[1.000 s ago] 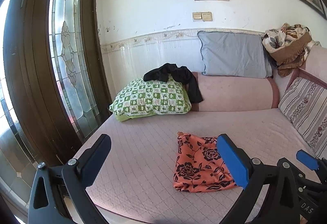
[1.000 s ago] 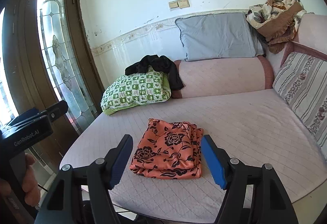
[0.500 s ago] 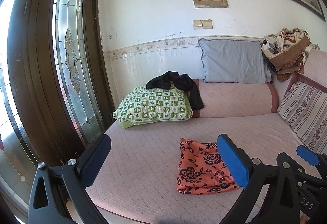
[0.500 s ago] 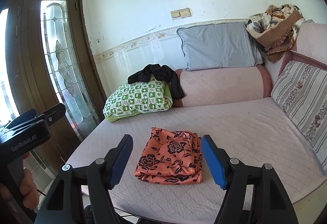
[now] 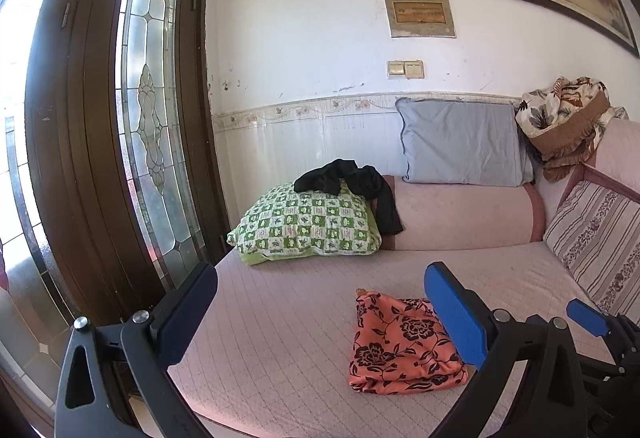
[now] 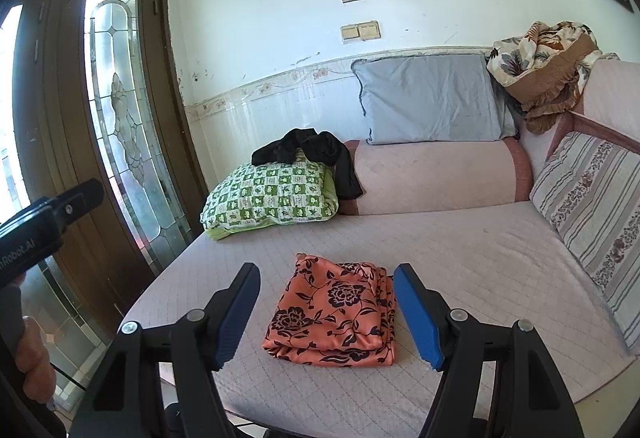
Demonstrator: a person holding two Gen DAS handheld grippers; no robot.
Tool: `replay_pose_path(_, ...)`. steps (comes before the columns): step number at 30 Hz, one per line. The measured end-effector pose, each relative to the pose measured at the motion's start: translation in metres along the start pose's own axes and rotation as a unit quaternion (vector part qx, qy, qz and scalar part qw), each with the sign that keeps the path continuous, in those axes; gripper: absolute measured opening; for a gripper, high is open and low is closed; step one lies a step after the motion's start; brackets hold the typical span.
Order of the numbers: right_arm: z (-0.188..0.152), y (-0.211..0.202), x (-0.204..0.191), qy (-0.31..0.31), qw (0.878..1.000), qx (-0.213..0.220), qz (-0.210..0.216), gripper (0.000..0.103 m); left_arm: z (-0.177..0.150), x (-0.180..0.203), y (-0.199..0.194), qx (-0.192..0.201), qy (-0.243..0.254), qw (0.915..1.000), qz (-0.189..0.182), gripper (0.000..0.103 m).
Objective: Fold small clothes
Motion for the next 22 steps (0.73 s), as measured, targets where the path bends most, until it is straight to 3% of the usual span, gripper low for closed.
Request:
replay_pose_path(14,0.003,0.025,-0.009,-0.018,1.000,-0.013,0.000,0.073,0.007,-0.001,0.014,0.005,-0.006,0.9997,-0.023,0.103)
replay_pose_path(19,0.006,0.049,-0.007,-0.020,0.999,-0.027,0.008,0.073,0.012,-0.002,0.028,0.027,-0.029,0.9963,-0.076,0.103)
replay_pose_path(22,0.011,0.076,0.010,-0.004,0.999,-0.035,0.000,0.073,0.011,0.002,0.060,0.032,-0.032,0.9975,-0.055,0.103)
Point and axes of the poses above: each gripper's, at about its wrist camera, not at the fingertips, and y roughly the way its jaws point, x to its right, z to its top, the point moved 1 cm from there along y, roughly the way its jaws point, and after that the axes turned 1 degree about -x, right-handed, at the moved point
